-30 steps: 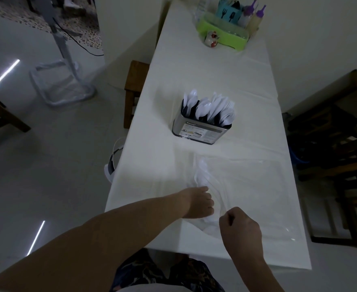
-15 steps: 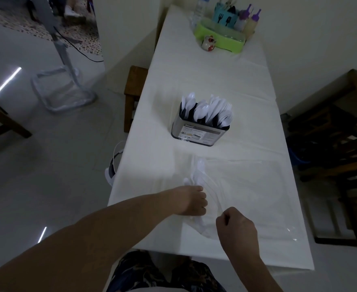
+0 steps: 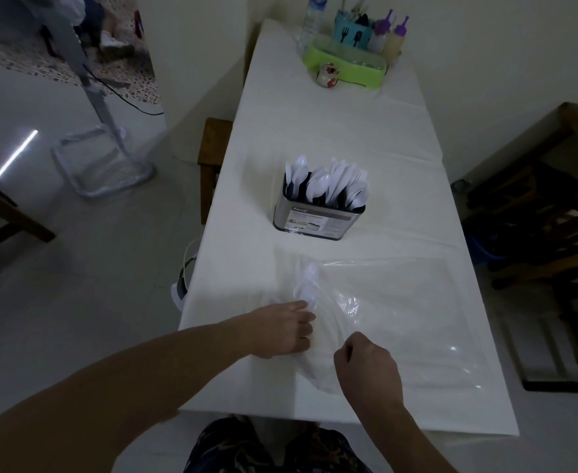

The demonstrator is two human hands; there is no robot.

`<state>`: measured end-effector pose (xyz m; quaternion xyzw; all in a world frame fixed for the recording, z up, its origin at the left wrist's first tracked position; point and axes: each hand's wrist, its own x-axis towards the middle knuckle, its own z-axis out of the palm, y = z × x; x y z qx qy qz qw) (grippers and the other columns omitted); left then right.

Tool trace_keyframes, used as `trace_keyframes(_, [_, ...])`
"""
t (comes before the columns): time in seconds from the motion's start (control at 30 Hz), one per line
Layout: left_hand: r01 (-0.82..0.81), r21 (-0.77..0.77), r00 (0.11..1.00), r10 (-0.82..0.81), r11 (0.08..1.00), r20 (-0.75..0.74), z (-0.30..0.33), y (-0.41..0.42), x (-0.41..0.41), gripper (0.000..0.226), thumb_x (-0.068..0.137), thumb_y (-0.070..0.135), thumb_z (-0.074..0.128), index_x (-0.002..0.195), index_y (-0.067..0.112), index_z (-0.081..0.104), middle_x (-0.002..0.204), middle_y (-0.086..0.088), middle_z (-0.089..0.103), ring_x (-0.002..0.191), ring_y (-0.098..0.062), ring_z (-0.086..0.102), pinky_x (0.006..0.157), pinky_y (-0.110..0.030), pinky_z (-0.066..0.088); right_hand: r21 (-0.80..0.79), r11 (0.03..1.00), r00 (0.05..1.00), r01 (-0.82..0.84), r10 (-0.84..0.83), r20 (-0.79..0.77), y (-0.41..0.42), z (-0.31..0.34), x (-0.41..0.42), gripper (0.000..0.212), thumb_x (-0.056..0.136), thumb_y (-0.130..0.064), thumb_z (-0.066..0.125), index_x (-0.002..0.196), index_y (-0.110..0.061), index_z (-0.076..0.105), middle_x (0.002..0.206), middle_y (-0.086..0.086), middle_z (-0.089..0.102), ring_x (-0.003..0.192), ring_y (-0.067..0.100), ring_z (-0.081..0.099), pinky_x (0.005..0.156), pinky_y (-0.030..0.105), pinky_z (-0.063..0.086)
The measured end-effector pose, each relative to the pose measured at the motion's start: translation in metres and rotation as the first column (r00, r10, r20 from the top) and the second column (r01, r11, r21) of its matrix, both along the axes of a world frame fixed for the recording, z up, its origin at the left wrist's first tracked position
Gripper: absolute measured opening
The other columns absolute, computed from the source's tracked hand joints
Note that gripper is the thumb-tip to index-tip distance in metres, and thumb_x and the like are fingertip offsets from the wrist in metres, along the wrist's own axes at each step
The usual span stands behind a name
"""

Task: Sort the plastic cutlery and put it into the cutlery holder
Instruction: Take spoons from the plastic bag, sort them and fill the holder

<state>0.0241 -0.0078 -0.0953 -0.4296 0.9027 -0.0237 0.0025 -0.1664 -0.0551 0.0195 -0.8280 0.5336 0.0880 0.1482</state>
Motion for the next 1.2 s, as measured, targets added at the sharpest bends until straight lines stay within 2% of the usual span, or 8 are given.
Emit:
trace_keyframes(0.27, [-0.157, 0.011, 0.986, 0.156, 0.987, 0.066, 0.010, 0.023, -0.002, 0.033, 0.086, 0.029, 0.069, 0.117, 0.020, 0.061, 0.139, -0.012, 0.053, 0.135, -0.038, 0.041, 0.110, -0.055, 0.034, 0.033, 0.998, 0.998, -0.059, 0.059, 0.014, 0.005, -0.004, 0.002, 0.016, 0.094, -0.026, 0.043, 0.083, -0.017, 0.050, 0.071, -0.001, 0.059, 0.063, 0.018, 0.054, 0.053, 0.028, 0.038])
trace_keyframes(0.4, [-0.236, -0.007, 0.968, 0.236, 0.972, 0.081, 0.017, 0.034, -0.001, 0.029, 0.088, 0.029, 0.067, 0.114, 0.020, 0.062, 0.136, -0.019, 0.054, 0.120, -0.036, 0.053, 0.101, -0.048, 0.045, 0.043, 0.995, 0.996, -0.086, 0.086, 0.006, 0.005, -0.006, 0.002, 0.015, 0.094, -0.027, 0.042, 0.084, -0.018, 0.049, 0.074, -0.002, 0.059, 0.066, 0.020, 0.052, 0.057, 0.029, 0.039])
trace_keyframes(0.57, [-0.253, 0.019, 0.966, 0.252, 0.967, 0.061, 0.017, 0.042, 0.008, 0.040, 0.090, 0.019, 0.039, 0.129, 0.018, 0.051, 0.127, -0.015, 0.055, 0.099, -0.031, 0.059, 0.080, -0.043, 0.053, 0.046, 0.993, 0.994, -0.111, 0.111, 0.006, 0.005, -0.004, -0.002, 0.015, 0.095, -0.027, 0.041, 0.086, -0.018, 0.048, 0.074, -0.002, 0.057, 0.066, 0.019, 0.051, 0.057, 0.028, 0.039])
trace_keyframes(0.7, [-0.237, 0.073, 0.971, 0.235, 0.969, 0.033, 0.016, 0.041, 0.009, 0.055, 0.086, 0.017, 0.066, 0.137, 0.020, 0.044, 0.128, -0.015, 0.054, 0.095, -0.029, 0.062, 0.071, -0.041, 0.057, 0.033, 0.990, 0.990, -0.140, 0.139, 0.015, 0.003, -0.003, -0.005, 0.014, 0.096, -0.028, 0.041, 0.086, -0.019, 0.047, 0.073, -0.002, 0.055, 0.066, 0.019, 0.050, 0.058, 0.027, 0.038])
trace_keyframes(0.83, [-0.257, 0.070, 0.966, 0.258, 0.964, -0.007, 0.023, 0.046, 0.014, 0.058, 0.071, 0.020, 0.083, 0.124, 0.021, 0.060, 0.125, -0.010, 0.059, 0.072, -0.021, 0.068, 0.053, -0.031, 0.057, 0.027, 0.988, 0.988, -0.153, 0.152, 0.020, 0.003, -0.003, -0.006, 0.017, 0.095, -0.027, 0.041, 0.092, -0.015, 0.054, 0.074, -0.001, 0.057, 0.067, 0.021, 0.052, 0.059, 0.029, 0.042])
trace_keyframes(1.0, [-0.409, 0.062, 0.908, 0.412, 0.911, -0.073, 0.015, 0.059, 0.015, 0.068, 0.067, 0.020, 0.085, 0.127, 0.020, 0.055, 0.131, -0.011, 0.054, 0.081, -0.023, 0.067, 0.059, -0.032, 0.059, 0.030, 0.984, 0.984, -0.174, 0.174, 0.025, 0.002, -0.003, -0.007, 0.018, 0.095, -0.026, 0.040, 0.092, -0.015, 0.054, 0.076, -0.001, 0.058, 0.068, 0.021, 0.052, 0.060, 0.029, 0.042])
trace_keyframes(1.1, [-0.682, 0.109, 0.713, 0.690, 0.723, -0.123, 0.024, 0.069, 0.000, 0.048, 0.079, 0.014, 0.070, 0.124, 0.015, 0.054, 0.121, -0.013, 0.056, 0.082, -0.023, 0.067, 0.059, -0.030, 0.056, 0.038, 0.984, 0.984, -0.175, 0.173, 0.039, 0.002, -0.002, -0.008, 0.018, 0.095, -0.026, 0.040, 0.092, -0.015, 0.055, 0.076, 0.000, 0.060, 0.067, 0.020, 0.052, 0.057, 0.028, 0.039])
trace_keyframes(1.2, [-0.942, 0.270, 0.141, 0.964, 0.202, -0.227, 0.029, 0.068, -0.033, 0.045, 0.092, 0.044, 0.050, 0.123, 0.010, 0.050, 0.104, -0.008, 0.055, 0.078, -0.019, 0.060, 0.061, -0.027, 0.053, 0.047, 0.983, 0.984, -0.176, 0.174, 0.046, 0.002, -0.003, -0.009, 0.017, 0.095, -0.025, 0.041, 0.090, -0.015, 0.054, 0.075, 0.000, 0.059, 0.067, 0.020, 0.052, 0.058, 0.028, 0.040])
